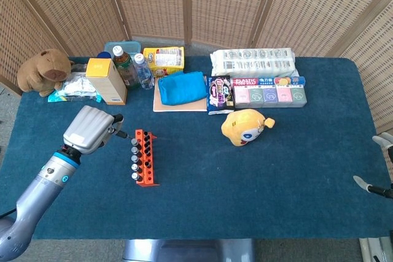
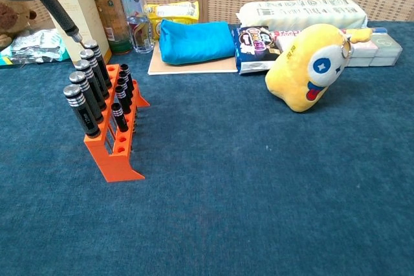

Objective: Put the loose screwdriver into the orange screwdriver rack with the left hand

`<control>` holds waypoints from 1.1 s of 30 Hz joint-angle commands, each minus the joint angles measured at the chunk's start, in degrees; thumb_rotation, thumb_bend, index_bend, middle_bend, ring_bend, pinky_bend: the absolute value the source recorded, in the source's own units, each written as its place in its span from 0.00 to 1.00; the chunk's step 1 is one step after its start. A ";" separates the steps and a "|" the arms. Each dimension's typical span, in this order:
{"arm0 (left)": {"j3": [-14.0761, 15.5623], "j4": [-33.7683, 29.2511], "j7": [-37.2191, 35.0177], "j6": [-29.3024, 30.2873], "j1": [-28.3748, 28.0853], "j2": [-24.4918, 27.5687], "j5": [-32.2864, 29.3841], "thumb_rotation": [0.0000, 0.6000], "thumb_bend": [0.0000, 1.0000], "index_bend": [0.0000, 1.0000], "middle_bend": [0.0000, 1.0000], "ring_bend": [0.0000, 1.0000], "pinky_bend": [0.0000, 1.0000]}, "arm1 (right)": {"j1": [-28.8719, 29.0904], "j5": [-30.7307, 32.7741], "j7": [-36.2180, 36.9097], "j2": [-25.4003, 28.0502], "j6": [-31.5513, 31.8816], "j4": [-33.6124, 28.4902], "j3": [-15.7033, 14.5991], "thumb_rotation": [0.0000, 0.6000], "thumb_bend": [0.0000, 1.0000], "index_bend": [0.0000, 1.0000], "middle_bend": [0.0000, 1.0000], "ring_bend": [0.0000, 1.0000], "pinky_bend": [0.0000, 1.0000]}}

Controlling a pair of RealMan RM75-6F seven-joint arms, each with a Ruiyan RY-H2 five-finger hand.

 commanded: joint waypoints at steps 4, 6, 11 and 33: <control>-0.05 0.47 0.22 0.02 -0.50 -0.74 -0.70 1.00 0.34 0.56 1.00 1.00 1.00 | -0.07 -0.01 0.24 0.10 0.06 0.00 0.02 1.00 0.05 0.17 0.11 0.08 0.18; -0.13 0.68 0.56 -0.03 -0.86 -1.09 -1.10 1.00 0.34 0.56 1.00 1.00 1.00 | -0.09 -0.05 0.33 0.15 0.08 0.00 0.02 1.00 0.05 0.17 0.11 0.08 0.18; 0.03 0.91 2.48 -0.79 -2.17 -1.87 -3.42 1.00 0.34 0.56 1.00 1.00 1.00 | -0.24 -0.32 0.49 0.24 0.36 -0.12 -0.06 1.00 0.04 0.17 0.11 0.08 0.18; -0.27 3.14 11.03 -3.23 -11.66 -6.15 -18.14 1.00 0.34 0.56 1.00 1.00 1.00 | -0.18 0.17 2.06 0.83 -0.45 0.07 0.06 1.00 0.05 0.17 0.11 0.08 0.18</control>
